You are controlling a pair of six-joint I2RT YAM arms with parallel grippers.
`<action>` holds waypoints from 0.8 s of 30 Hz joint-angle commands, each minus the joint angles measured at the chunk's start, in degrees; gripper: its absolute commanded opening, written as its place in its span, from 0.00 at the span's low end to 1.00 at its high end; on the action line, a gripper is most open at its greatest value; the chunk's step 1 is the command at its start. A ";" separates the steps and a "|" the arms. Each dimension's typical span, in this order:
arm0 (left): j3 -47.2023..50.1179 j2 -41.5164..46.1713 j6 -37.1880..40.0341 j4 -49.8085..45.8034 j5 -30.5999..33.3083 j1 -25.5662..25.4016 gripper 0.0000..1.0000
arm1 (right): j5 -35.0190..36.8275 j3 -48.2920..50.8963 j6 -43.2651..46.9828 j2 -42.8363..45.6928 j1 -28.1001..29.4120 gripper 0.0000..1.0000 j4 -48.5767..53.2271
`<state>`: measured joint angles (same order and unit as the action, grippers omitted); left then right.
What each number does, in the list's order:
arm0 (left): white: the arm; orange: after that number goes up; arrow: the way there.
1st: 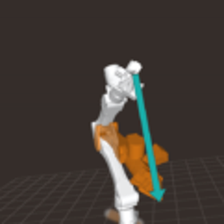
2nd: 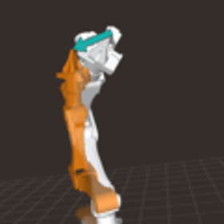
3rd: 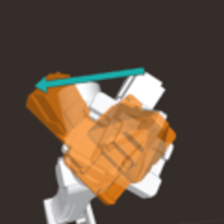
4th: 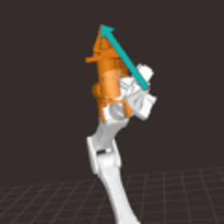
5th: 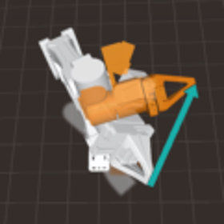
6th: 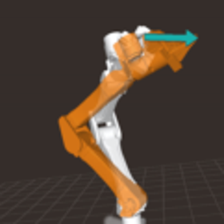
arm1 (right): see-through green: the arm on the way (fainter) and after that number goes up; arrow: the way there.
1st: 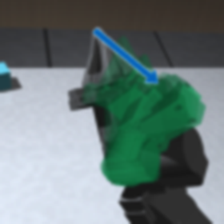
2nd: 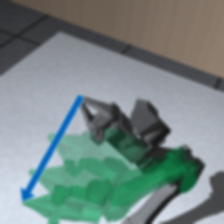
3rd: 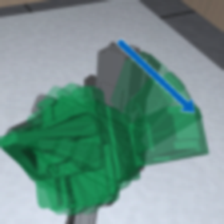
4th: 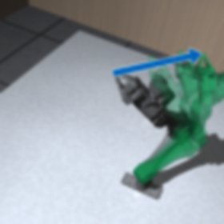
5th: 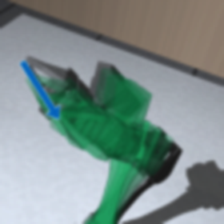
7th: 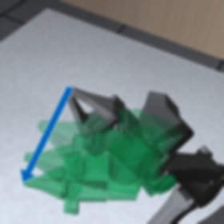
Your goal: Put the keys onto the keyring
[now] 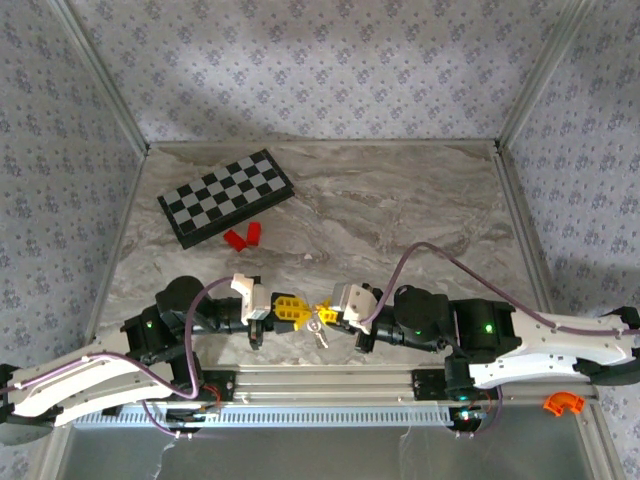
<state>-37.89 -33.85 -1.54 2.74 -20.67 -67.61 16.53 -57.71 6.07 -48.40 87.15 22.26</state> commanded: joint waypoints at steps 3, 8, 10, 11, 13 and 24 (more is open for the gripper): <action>-3.04 0.95 1.10 -1.70 1.49 0.18 0.00 | 3.69 -3.55 1.21 0.12 0.48 0.00 3.26; -3.46 0.54 1.52 -3.37 2.39 0.16 0.00 | 5.06 -4.84 1.54 -0.80 0.56 0.00 4.94; -3.45 0.35 1.55 -3.67 2.64 0.12 0.00 | 5.46 -5.19 1.67 -1.14 0.63 0.00 5.21; -3.51 0.28 1.56 -3.81 2.86 0.16 0.00 | 5.73 -5.34 1.65 -1.25 0.62 0.00 5.41; -3.48 0.27 1.66 -4.13 3.32 0.12 0.00 | 6.21 -5.58 1.59 -1.42 0.52 0.00 5.81; -2.21 -0.32 1.41 -5.73 10.53 0.12 0.26 | 10.65 -7.22 -0.09 -2.70 -0.03 0.00 9.97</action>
<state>-38.96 -34.17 -0.43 -2.39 -12.97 -67.61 24.01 -62.28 6.85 -51.07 87.48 30.92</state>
